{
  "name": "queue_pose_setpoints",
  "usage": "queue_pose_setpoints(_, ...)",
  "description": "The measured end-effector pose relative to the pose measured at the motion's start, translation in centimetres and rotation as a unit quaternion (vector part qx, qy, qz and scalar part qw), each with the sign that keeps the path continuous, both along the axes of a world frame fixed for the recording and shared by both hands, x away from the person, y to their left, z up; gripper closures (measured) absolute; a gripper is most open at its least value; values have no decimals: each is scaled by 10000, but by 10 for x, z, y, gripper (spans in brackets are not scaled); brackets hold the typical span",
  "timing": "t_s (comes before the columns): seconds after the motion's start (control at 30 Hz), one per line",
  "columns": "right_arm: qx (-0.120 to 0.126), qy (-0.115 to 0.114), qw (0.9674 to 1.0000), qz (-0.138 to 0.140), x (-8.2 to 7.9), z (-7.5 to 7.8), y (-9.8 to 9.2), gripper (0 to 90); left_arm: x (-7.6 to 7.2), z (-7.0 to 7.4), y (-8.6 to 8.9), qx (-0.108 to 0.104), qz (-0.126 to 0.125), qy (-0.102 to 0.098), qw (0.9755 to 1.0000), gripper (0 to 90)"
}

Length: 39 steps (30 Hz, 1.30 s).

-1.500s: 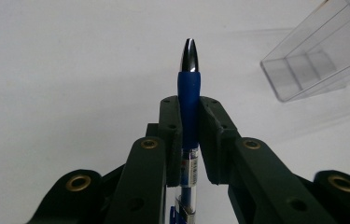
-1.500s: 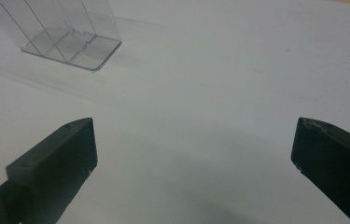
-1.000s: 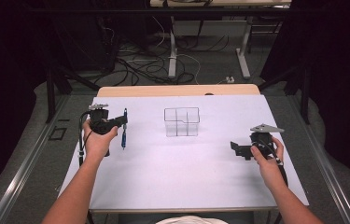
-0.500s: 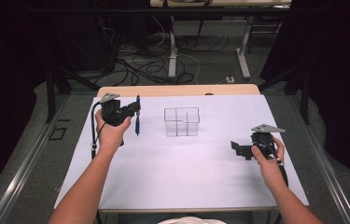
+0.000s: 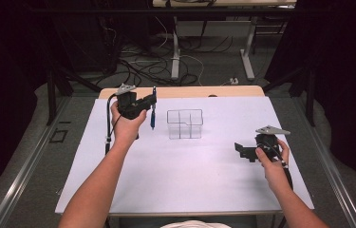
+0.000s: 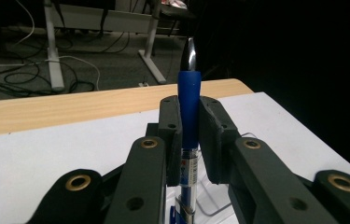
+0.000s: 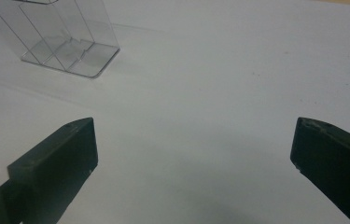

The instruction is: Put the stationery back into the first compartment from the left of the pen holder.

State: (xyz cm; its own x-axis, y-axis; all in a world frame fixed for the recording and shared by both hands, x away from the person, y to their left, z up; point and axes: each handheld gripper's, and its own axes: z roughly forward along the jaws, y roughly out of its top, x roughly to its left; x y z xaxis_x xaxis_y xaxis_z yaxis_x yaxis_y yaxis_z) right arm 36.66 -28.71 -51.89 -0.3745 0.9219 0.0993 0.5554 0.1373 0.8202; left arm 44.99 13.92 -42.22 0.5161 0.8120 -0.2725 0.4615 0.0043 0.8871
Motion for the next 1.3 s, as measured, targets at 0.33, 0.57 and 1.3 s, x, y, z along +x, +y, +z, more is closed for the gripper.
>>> queue_pose_setpoints(0.33, -21, -6, 10000, 1, 0, 0, 0, 1, 11, 9, -22, -56, -61, -119, 9999, 799)
queue_pose_setpoints(0.57, 5, 9, 10000, -15, 0, 0, -1, 1, 15, 9, -36, -85, -118, -147, 9998, 799)
queue_pose_setpoints(1.3, -2, 18, 10000, -18, 0, 0, -2, 1, 27, -1, -56, 13, -32, -508, 9987, 799)
